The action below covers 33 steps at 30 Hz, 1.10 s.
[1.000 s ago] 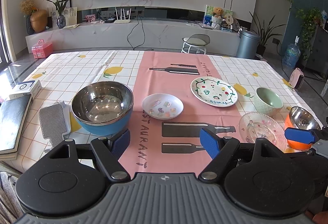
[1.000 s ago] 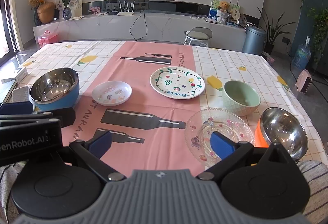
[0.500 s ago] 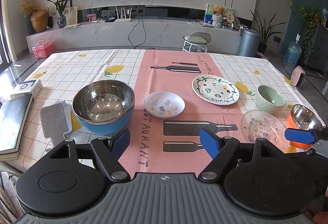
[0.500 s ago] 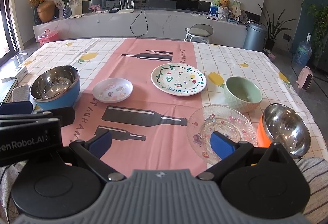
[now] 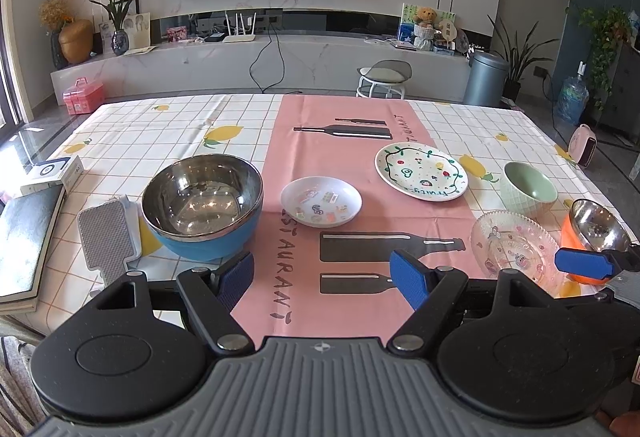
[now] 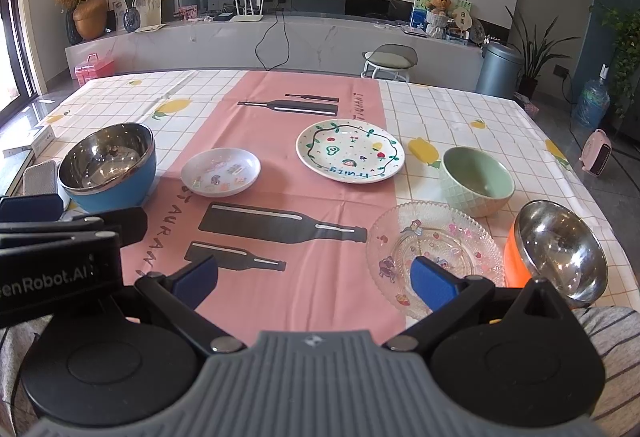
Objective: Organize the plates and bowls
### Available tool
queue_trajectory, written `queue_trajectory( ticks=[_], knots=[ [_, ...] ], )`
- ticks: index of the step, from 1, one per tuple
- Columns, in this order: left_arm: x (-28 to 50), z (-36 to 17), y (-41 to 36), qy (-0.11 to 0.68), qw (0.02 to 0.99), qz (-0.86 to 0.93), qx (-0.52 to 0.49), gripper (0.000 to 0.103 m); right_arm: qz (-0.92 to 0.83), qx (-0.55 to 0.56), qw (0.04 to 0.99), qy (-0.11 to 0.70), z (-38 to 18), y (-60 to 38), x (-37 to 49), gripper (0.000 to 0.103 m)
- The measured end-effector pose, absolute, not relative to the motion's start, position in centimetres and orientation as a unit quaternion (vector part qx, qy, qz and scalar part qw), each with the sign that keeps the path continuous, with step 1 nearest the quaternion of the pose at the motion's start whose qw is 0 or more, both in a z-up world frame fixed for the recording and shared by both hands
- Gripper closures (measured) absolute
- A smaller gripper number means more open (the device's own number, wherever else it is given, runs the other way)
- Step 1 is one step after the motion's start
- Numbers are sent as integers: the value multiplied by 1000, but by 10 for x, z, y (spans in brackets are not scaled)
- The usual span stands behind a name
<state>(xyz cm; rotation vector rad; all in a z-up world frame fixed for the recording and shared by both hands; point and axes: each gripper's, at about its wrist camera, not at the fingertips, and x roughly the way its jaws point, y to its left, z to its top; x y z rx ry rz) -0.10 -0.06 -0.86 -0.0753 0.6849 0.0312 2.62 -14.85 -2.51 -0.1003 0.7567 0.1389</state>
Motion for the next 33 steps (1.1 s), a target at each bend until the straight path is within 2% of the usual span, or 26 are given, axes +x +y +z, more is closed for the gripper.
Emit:
queue_trajectory(
  ticks=[33],
  knots=[
    [-3, -1, 30, 314, 946, 76, -41, 12, 81, -20, 925, 370, -16, -146, 28, 3]
  ],
)
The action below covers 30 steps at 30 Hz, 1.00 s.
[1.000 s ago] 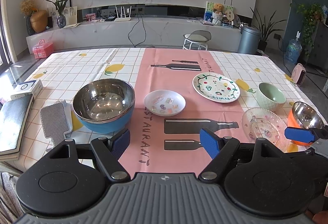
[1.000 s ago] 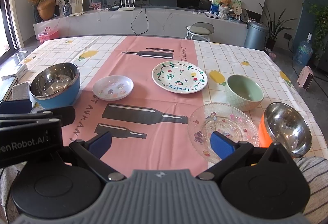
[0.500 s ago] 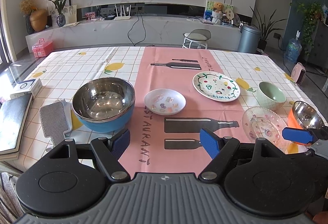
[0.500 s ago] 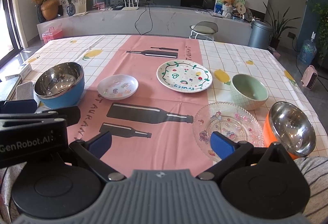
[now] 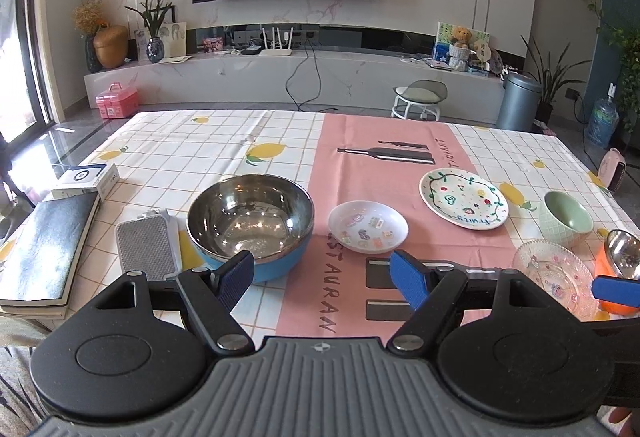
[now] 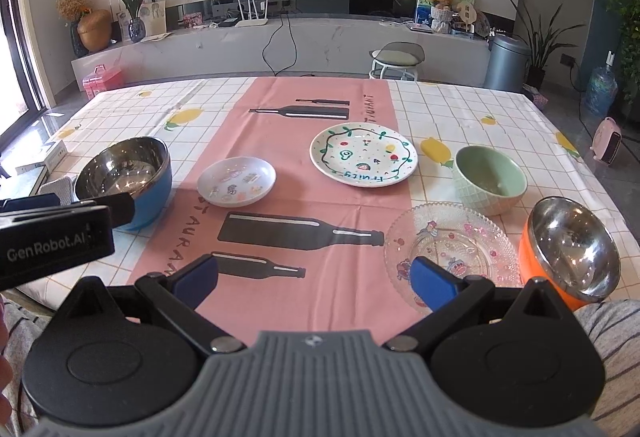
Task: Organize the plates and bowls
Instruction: 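Reach both grippers to the blue steel bowl and close on its rim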
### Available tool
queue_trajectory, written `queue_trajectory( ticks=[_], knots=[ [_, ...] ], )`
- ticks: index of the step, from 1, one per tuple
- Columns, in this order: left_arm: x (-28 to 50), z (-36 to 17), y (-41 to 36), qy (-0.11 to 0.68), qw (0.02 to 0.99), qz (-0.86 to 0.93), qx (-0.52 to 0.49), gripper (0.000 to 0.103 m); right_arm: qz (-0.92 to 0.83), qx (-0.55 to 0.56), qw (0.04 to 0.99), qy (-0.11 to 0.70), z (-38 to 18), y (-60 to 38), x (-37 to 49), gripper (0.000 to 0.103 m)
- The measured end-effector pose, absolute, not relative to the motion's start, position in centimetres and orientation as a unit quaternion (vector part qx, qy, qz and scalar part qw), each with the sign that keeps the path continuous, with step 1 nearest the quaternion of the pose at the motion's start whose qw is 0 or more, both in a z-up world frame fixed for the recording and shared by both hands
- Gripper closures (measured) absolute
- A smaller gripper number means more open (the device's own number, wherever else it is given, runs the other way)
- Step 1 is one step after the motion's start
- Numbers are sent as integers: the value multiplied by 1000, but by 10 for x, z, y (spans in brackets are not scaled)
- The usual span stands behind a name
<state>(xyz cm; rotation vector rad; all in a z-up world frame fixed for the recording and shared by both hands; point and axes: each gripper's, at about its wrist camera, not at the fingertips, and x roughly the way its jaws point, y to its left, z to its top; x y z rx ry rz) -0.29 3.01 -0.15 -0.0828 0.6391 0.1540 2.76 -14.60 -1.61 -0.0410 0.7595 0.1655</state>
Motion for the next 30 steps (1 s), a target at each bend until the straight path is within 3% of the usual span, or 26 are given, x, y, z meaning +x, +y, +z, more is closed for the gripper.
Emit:
queue_trajectory(
  ticks=[11, 30],
  knots=[
    [11, -2, 74, 288, 930, 191, -124, 12, 85, 7, 930, 357, 0, -149, 42, 3],
    [47, -28, 111, 326, 891, 251, -190, 15, 181, 32, 900, 395, 16, -95, 111, 3]
  ],
)
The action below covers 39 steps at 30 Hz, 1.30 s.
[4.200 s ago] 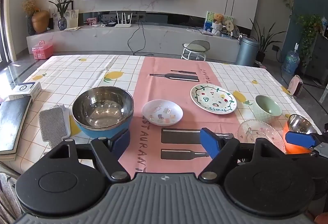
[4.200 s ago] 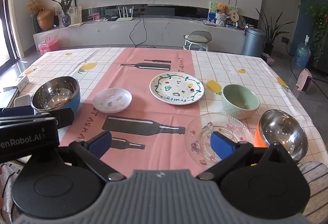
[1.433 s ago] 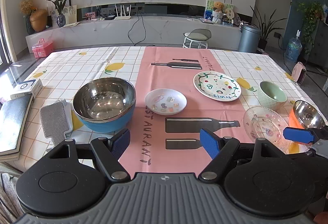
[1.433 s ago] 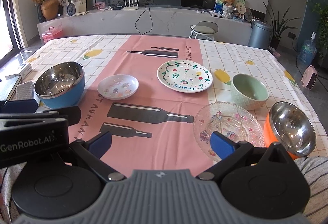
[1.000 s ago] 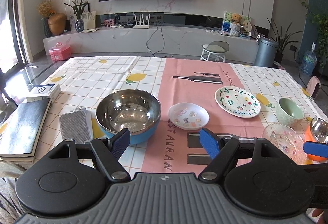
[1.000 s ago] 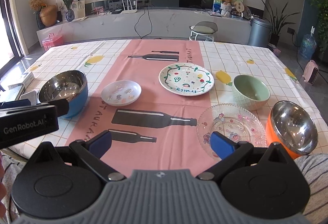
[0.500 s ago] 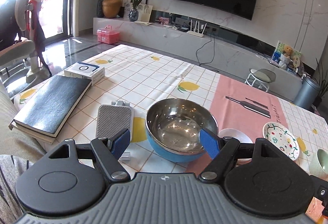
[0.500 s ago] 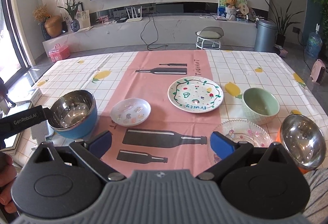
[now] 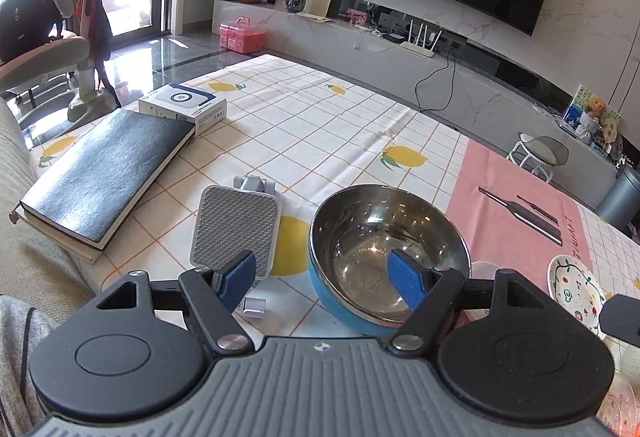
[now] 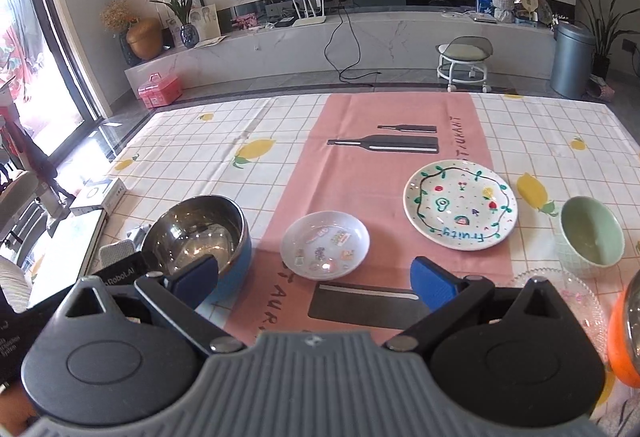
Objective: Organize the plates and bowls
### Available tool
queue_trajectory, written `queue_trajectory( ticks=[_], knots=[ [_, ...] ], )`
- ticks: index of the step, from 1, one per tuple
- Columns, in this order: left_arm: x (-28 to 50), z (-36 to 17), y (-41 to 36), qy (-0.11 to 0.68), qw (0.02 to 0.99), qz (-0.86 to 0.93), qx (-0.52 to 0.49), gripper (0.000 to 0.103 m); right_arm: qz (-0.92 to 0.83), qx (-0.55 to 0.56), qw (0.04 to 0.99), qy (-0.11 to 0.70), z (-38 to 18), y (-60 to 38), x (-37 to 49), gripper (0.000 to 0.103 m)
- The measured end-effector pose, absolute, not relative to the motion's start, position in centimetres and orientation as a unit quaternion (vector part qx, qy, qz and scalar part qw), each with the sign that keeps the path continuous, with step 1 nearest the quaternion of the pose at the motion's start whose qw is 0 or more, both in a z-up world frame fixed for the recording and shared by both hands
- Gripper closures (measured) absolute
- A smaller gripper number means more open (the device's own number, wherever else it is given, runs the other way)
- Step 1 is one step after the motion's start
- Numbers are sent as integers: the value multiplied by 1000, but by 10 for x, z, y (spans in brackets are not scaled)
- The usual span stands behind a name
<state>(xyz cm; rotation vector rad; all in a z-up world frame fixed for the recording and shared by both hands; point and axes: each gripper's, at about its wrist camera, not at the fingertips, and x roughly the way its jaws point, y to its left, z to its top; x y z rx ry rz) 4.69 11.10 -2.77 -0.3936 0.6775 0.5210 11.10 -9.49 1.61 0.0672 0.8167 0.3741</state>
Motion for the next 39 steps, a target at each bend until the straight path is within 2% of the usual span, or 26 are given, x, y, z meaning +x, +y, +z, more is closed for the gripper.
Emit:
queue_trajectory(
  ticks=[6, 17, 21, 23, 26, 28, 29, 30, 31, 32, 33, 35, 36, 39],
  knots=[
    [64, -43, 122, 360, 869, 258, -219, 15, 199, 39, 873, 444, 4, -65, 154, 3],
    [88, -63, 126, 395, 852, 274, -209, 15, 189, 22, 840, 508, -39, -19, 199, 3],
    [92, -72, 128, 413, 841, 273, -219, 19, 194, 23, 830, 523, -54, -5, 208, 4],
    [93, -76, 129, 421, 838, 266, -223, 22, 193, 16, 828, 526, -61, 2, 210, 15],
    [93, -77, 125, 422, 840, 271, -209, 32, 202, 8, 824, 530, -71, 11, 211, 23],
    [92, -77, 123, 420, 843, 262, -211, 47, 207, 11, 821, 532, -76, 14, 211, 28],
    [91, -77, 124, 419, 843, 253, -222, 50, 208, 13, 819, 534, -78, 14, 211, 31],
    [91, -78, 126, 418, 843, 245, -234, 59, 207, 12, 818, 536, -80, 15, 212, 34],
    [90, -78, 126, 417, 844, 239, -238, 67, 208, 10, 817, 538, -82, 16, 211, 40],
    [90, -77, 125, 416, 845, 234, -241, 71, 211, 11, 815, 539, -84, 16, 212, 43],
    [90, -77, 124, 415, 846, 234, -240, 74, 217, 17, 814, 539, -86, 16, 213, 47],
    [90, -76, 123, 412, 847, 235, -239, 78, 222, 18, 812, 539, -87, 17, 213, 66],
    [90, -76, 123, 410, 847, 236, -241, 79, 224, 17, 812, 539, -88, 17, 213, 68],
    [88, -77, 128, 404, 845, 236, -259, 82, 240, 28, 809, 537, -88, 16, 211, 83]
  ],
)
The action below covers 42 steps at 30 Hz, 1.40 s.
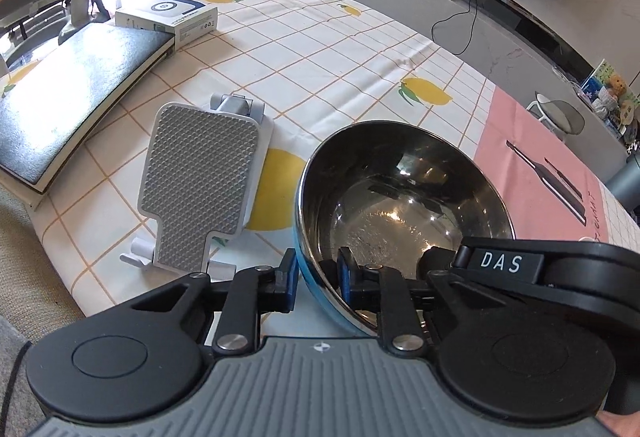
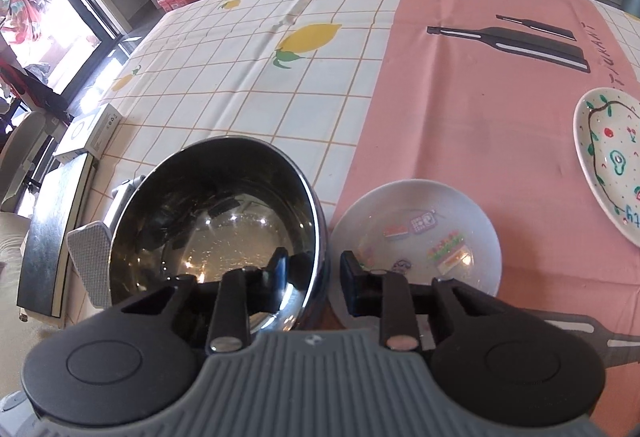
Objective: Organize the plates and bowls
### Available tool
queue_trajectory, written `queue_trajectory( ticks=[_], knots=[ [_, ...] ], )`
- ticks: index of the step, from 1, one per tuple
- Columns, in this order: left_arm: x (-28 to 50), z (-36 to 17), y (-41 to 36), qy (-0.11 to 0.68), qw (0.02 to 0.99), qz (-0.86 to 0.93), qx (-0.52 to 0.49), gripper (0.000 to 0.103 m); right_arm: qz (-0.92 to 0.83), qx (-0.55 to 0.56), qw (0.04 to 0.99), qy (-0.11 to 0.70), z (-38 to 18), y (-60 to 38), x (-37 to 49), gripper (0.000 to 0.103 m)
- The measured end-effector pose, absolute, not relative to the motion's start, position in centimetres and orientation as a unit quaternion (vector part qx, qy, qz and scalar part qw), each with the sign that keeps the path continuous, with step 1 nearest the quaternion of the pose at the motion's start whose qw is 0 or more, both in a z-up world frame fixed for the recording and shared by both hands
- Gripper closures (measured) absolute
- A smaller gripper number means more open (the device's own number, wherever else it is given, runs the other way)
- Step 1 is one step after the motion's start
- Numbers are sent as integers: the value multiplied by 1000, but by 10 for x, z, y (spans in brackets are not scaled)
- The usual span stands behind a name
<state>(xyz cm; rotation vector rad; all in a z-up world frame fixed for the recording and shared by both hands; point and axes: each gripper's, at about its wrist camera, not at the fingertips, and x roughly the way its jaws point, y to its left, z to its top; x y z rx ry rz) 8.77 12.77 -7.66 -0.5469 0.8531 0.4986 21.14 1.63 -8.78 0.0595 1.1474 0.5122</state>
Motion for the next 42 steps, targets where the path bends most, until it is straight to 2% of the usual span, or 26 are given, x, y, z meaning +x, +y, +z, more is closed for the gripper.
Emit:
queue_trajectory(
  ticks=[7, 13, 15, 16, 17, 18, 21, 25, 30, 42],
  knots=[
    [81, -77, 133, 403, 838, 233, -285, 84, 240, 23, 804, 544, -86, 15, 208, 84],
    [79, -76, 131, 412, 839, 220, -280, 83, 237, 35, 796, 556, -90, 12, 209, 65],
    [81, -76, 129, 412, 841, 224, -269, 79, 239, 27, 799, 551, -90, 14, 207, 66],
    [82, -76, 127, 412, 843, 231, -259, 73, 237, 24, 801, 549, -90, 14, 206, 70],
    [83, -77, 126, 412, 845, 234, -250, 72, 235, 27, 803, 548, -89, 13, 206, 76],
    [84, -77, 125, 412, 845, 238, -243, 68, 233, 30, 802, 548, -89, 13, 206, 77],
    [82, -76, 124, 408, 849, 232, -244, 80, 231, 40, 802, 549, -88, 9, 208, 82],
    [76, -74, 130, 393, 848, 236, -265, 86, 233, 50, 802, 548, -87, 3, 207, 88],
    [69, -65, 133, 378, 852, 239, -272, 87, 247, 93, 790, 554, -85, -7, 207, 91],
    [51, -47, 127, 348, 869, 208, -283, 87, 249, 73, 813, 521, -50, -15, 186, 91]
  ],
)
